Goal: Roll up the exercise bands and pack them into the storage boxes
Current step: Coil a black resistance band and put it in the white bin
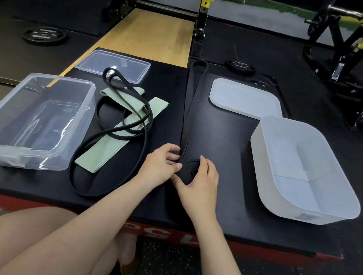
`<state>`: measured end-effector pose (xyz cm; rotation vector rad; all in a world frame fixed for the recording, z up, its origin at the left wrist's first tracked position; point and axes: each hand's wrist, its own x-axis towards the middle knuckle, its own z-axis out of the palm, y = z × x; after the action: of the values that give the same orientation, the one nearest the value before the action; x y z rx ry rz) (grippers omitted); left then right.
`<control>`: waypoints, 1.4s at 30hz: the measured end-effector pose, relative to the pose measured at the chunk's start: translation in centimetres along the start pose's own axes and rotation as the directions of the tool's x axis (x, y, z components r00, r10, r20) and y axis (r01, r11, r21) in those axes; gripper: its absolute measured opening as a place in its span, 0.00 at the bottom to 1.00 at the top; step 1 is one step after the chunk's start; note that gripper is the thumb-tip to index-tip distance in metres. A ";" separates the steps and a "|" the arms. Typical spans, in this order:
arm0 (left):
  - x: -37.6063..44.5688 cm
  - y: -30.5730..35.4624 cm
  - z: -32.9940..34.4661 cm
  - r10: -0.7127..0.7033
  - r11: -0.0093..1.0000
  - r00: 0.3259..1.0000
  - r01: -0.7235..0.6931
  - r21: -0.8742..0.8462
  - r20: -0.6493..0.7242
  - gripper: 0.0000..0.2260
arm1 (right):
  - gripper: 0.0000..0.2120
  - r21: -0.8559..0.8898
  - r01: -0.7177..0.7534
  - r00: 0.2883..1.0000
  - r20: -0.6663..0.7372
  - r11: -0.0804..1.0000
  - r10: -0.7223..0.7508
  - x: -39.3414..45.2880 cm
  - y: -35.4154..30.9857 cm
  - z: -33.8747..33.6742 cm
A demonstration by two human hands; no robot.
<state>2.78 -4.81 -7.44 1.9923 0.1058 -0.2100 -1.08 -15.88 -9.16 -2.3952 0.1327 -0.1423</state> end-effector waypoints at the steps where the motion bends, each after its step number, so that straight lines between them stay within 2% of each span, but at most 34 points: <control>1: 0.0 0.0 -0.1 -0.008 1.000 1.000 0.008 -0.005 0.016 0.19 | 0.40 0.004 0.012 1.000 0.022 1.000 -0.012 0.1 0.2 -0.2; 5: 0.0 0.1 -0.2 -0.059 0.998 0.997 0.060 -0.011 0.044 0.20 | 0.40 0.014 0.071 0.990 0.119 0.997 -0.072 0.7 0.9 -1.0; 10: 0.1 0.0 -0.3 -0.064 0.998 0.998 0.064 0.010 0.018 0.16 | 0.40 0.041 0.142 0.958 0.247 0.989 -0.148 1.5 1.6 -2.1; 17: 0.5 -0.3 -0.3 -0.044 0.994 0.999 0.046 0.097 -0.023 0.07 | 0.39 0.072 0.209 0.854 0.472 0.975 -0.218 3.1 2.1 -4.1; 21: 0.8 -0.4 -0.4 -0.044 0.991 0.999 0.045 0.126 -0.009 0.08 | 0.39 0.092 0.209 0.800 0.556 0.974 -0.224 4.2 2.1 -5.0; 24: 0.9 -0.3 -0.4 -0.032 0.989 0.999 0.032 0.147 -0.005 0.07 | 0.42 0.087 0.208 0.817 0.532 0.974 -0.222 3.8 2.1 -4.7; 28: 0.8 -0.1 -0.2 -0.016 0.989 0.999 0.020 0.143 -0.029 0.10 | 0.50 -0.006 0.128 0.906 0.408 0.992 -0.115 2.3 1.7 -4.0; 31: 0.5 -0.1 0.1 -0.005 0.993 0.999 0.010 0.118 -0.045 0.14 | 0.48 -0.068 0.053 0.961 0.275 0.996 -0.032 0.6 1.0 -3.0; 37: 0.1 -0.3 0.5 0.029 0.995 1.000 -0.029 0.091 0.004 0.20 | 0.46 -0.047 -0.017 0.999 0.048 0.999 0.019 0.0 0.0 -0.3; 39: 0.2 -0.3 0.4 0.003 0.997 1.000 -0.005 0.072 0.025 0.20 | 0.43 -0.018 -0.001 1.000 0.029 1.000 0.001 0.2 0.3 -0.3; 42: 0.4 -0.2 0.2 -0.048 0.997 0.998 0.045 0.061 0.043 0.20 | 0.41 0.007 0.061 0.995 0.077 0.998 -0.062 0.6 1.1 -0.8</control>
<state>3.12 -4.88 -7.80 2.0450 0.1187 -0.2897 -0.69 -17.24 -9.30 -2.3972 0.0226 -0.0790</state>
